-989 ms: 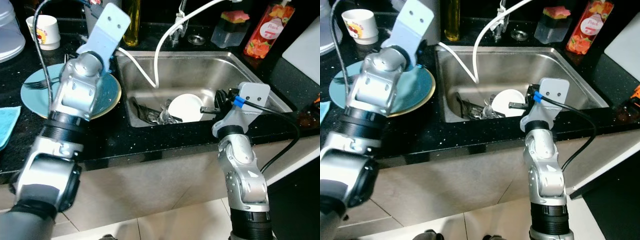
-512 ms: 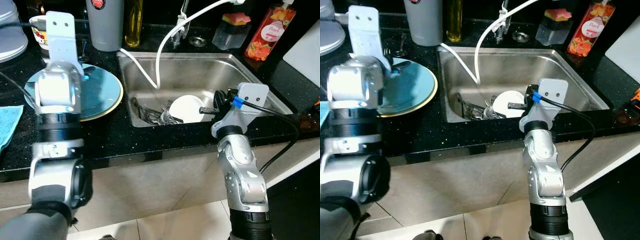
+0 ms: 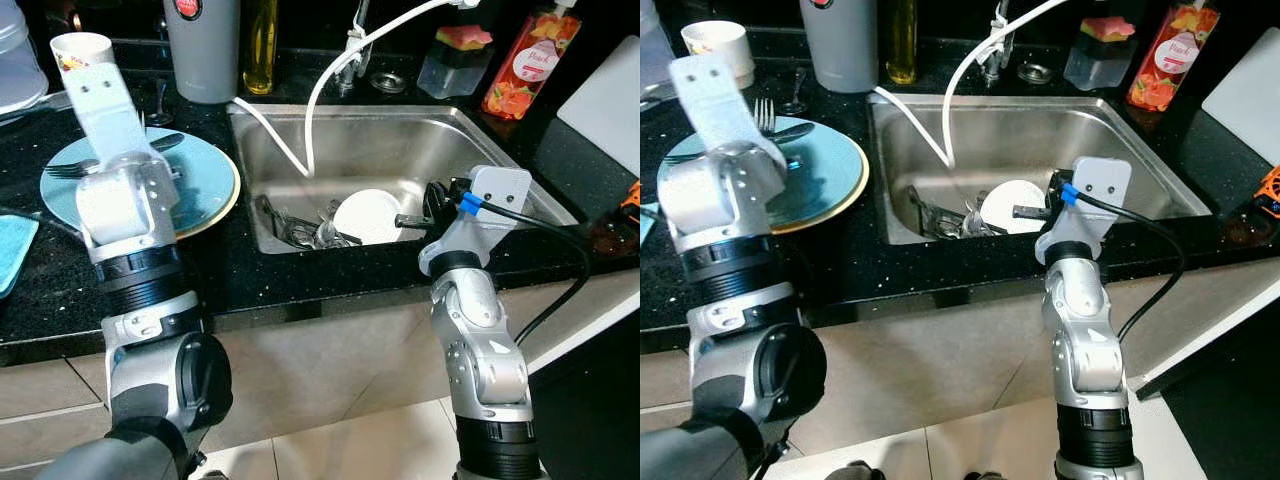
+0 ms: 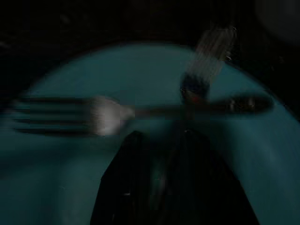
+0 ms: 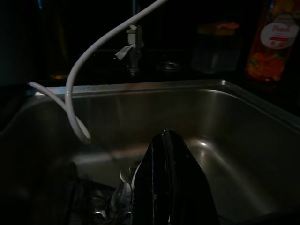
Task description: Kitchen organization
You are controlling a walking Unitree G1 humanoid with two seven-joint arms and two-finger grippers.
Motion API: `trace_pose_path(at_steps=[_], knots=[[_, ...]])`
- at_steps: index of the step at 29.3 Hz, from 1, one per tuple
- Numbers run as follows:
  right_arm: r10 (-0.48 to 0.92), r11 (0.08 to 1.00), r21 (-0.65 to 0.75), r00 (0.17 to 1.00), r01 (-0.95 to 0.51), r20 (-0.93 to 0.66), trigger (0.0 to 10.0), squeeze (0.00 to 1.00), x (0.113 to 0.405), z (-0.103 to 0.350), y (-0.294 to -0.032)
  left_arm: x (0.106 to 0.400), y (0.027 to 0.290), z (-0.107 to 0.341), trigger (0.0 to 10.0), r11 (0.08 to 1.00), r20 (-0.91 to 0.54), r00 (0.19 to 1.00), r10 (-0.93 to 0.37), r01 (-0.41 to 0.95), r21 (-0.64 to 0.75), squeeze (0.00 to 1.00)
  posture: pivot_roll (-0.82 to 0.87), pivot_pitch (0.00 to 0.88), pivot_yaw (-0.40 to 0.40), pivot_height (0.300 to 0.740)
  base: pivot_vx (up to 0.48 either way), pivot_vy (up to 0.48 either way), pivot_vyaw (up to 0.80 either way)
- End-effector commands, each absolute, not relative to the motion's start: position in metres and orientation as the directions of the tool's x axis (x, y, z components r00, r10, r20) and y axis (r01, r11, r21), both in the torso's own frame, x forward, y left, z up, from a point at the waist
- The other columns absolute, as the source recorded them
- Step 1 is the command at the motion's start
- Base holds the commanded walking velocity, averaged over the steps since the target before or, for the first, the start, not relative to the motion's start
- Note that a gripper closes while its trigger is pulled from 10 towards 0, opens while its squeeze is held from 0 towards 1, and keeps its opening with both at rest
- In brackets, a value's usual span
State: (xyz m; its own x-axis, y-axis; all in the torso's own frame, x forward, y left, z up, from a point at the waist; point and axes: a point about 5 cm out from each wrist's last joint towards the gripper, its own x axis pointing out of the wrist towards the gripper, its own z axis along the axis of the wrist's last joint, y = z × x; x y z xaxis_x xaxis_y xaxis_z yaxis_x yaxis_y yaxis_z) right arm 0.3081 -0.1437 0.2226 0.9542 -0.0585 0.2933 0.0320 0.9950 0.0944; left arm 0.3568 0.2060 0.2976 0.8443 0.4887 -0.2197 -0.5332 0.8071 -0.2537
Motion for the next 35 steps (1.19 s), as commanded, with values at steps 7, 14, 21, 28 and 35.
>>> trace_pose_path(at_steps=[7, 14, 21, 28, 35], knots=[[-0.069, 0.994, 0.100, 0.955, 0.042, 0.287, 10.0, 0.00, 0.308, 0.219, -0.145, 0.366, 0.204, 0.310, 10.0, 0.771, -0.205, 0.887, 0.415, -0.462, -0.439, 0.00, 0.26, 0.089, -0.094, 0.740, 0.000, 0.000, 0.00], [-0.069, 0.994, 0.098, 0.955, 0.042, 0.287, 10.0, 0.00, 0.308, 0.220, -0.146, 0.375, 0.198, 0.302, 10.0, 0.739, -0.266, 0.910, 0.319, -0.414, -0.531, 0.00, 0.25, 0.092, -0.097, 0.740, 0.000, 0.000, 0.00], [-0.070, 0.994, 0.098, 0.955, 0.043, 0.287, 10.0, 0.00, 0.308, 0.220, -0.146, 0.380, 0.194, 0.300, 10.0, 0.743, -0.278, 0.909, 0.311, -0.415, -0.525, 1.00, 0.25, 0.095, -0.098, 0.740, 0.000, 0.000, 0.00], [-0.068, 0.995, 0.096, 0.956, 0.042, 0.287, 10.0, 0.00, 0.308, 0.221, -0.146, 0.386, 0.197, 0.299, 10.0, 0.660, -0.284, 0.907, 0.309, -0.420, -0.623, 0.00, 0.24, 0.096, -0.100, 0.740, 0.000, 0.000, 0.00], [-0.068, 0.995, 0.095, 0.955, 0.042, 0.288, 10.0, 0.00, 0.308, 0.221, -0.146, 0.392, 0.214, 0.293, 10.0, 0.592, -0.315, 0.868, 0.383, -0.493, -0.638, 0.00, 0.24, 0.094, -0.099, 0.740, 0.000, 0.000, 0.00]])
